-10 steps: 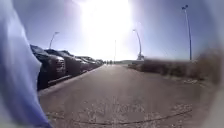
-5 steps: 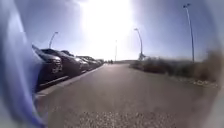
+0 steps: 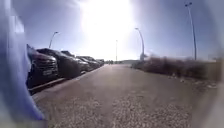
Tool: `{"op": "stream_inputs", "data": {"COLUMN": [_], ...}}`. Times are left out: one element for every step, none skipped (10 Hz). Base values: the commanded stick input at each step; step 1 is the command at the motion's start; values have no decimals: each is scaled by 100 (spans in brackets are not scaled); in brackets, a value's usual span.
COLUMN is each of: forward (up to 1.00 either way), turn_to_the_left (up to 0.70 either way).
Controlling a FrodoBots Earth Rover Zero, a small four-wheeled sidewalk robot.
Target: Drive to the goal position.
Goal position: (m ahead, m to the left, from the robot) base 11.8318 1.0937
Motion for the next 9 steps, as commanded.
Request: {"op": "stream_inputs", "data": {"forward": [100, 100, 100, 100, 100, 100, 100, 100, 100], "turn_to_the_left": [0, 0, 0, 0, 0, 0, 0, 0, 0]}}
